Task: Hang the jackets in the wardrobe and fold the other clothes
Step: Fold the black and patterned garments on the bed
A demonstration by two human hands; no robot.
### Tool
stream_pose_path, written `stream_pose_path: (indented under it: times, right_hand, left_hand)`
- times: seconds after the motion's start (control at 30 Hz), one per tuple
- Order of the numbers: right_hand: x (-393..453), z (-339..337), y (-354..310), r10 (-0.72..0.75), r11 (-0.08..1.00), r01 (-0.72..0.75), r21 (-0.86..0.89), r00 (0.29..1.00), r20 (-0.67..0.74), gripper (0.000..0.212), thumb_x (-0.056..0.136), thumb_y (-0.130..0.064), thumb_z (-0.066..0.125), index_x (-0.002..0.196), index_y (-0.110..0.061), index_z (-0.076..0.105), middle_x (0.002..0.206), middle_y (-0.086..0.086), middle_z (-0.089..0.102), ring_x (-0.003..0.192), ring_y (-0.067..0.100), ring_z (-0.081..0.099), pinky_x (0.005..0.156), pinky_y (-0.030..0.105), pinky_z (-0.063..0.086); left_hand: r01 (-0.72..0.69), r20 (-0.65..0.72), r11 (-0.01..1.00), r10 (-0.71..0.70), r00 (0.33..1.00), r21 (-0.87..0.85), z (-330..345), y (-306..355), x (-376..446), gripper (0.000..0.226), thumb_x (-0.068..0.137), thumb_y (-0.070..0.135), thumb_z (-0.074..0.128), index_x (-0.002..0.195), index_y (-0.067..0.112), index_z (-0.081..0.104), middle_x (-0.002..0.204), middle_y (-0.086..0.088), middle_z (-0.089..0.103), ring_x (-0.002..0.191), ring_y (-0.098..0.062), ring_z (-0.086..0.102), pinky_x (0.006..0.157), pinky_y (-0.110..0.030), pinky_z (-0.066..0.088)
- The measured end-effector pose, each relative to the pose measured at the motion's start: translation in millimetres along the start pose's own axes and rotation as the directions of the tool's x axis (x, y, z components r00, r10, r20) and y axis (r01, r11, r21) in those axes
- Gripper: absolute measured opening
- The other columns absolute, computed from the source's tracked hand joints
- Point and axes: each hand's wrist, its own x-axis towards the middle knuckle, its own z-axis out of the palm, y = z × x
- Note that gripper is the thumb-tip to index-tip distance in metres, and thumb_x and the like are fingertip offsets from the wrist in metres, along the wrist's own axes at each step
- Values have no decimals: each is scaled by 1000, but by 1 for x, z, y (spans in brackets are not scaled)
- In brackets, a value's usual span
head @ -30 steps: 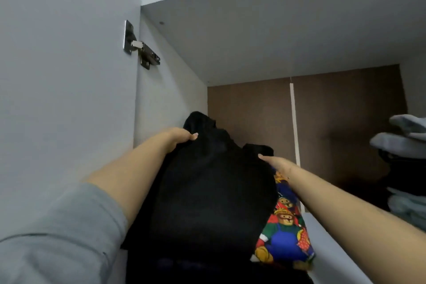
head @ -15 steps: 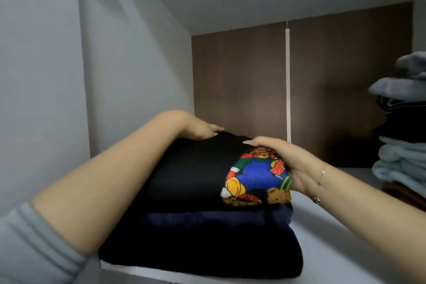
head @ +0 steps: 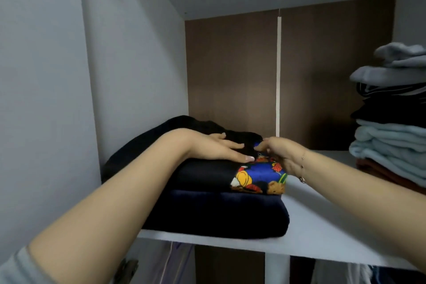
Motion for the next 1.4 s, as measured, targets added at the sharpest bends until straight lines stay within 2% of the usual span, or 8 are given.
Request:
stream_pose_path:
  times: [0.13, 0.43, 0.73, 0.83, 1.0, 1.17, 1.23, 1.4]
  right_hand:
    - [-11, -11, 12, 1, 1000, -1, -3, 999, -48, 16, 92, -10, 48, 76, -11, 50, 78, 8, 50, 69, 20, 48, 81, 32, 45]
    - [-68, -13, 53, 58, 998, -57, 29, 998, -20, 21, 90, -34, 51, 90, -14, 57, 90, 12, 57, 82, 24, 53, 64, 29, 46]
    - [-99, 15, 69, -11, 987, 16, 159, 999, -31, 34, 89, -38, 60, 113, -14, 62, 110, 15, 68, 103, 30, 62, 86, 40, 54]
    - [-106, 11, 70, -54, 998, 58, 10, 975, -214, 37, 90, -35, 58, 118, -11, 57, 114, 17, 64, 105, 33, 60, 95, 46, 51]
    - [-122, -46, 66, -177, 984, 172, -52, 881, -438, 18, 90, -26, 57, 80, -11, 58, 78, 10, 63, 71, 23, 60, 59, 28, 48]
    - [-134, -100, 68, -332, 931, 230, -285, 859, -390, 21, 95, -20, 49, 98, -6, 65, 96, 13, 66, 90, 26, 62, 74, 29, 46]
    - [-139, -115, 63, -449, 824, 231, -518, 824, -346, 27, 99, -20, 46, 112, -3, 62, 110, 13, 64, 106, 29, 58, 85, 31, 43]
    - [-183, -140, 33, -743, 145, -13, -989, 659, -117, 24, 89, -21, 47, 93, -14, 69, 93, 9, 68, 90, 31, 60, 66, 31, 41]
  left_hand:
    - [-30, -31, 997, 28, 999, -67, 3, -2, -12, 73, 84, 76, 41, 149, 47, 24, 164, 6, 2, 150, -14, -4, 118, -43, -4]
    - [399, -203, 818, -510, 836, -414, -29, -85, -75, 81, 88, 77, 30, 141, 17, 44, 138, -11, 47, 104, -32, 57, 95, -41, 45]
    - [263, -40, 613, -434, 900, -745, 17, -100, -75, 73, 75, 74, 61, 113, 13, 68, 103, -14, 73, 97, -30, 68, 77, -35, 53]
    - [220, -21, 563, -390, 921, -797, 19, -93, -69, 80, 66, 73, 70, 118, 12, 66, 110, -17, 71, 105, -34, 65, 96, -44, 50]
    - [172, 64, 525, -217, 974, -833, 25, -49, -51, 94, 49, 66, 86, 123, 13, 62, 118, -15, 69, 110, -34, 64, 102, -46, 46]
    - [79, 11, 445, -154, 988, -892, 36, -2, -31, 84, 48, 58, 85, 116, 11, 67, 104, -14, 74, 94, -28, 71, 88, -37, 55]
    - [50, -8, 421, -136, 991, -906, 35, 14, -25, 83, 47, 53, 86, 115, 10, 68, 102, -14, 74, 87, -27, 72, 82, -35, 57]
    - [27, -46, 475, -142, 989, -880, 20, 27, -17, 79, 53, 52, 88, 119, 16, 65, 113, -12, 71, 108, -29, 66, 96, -44, 52]
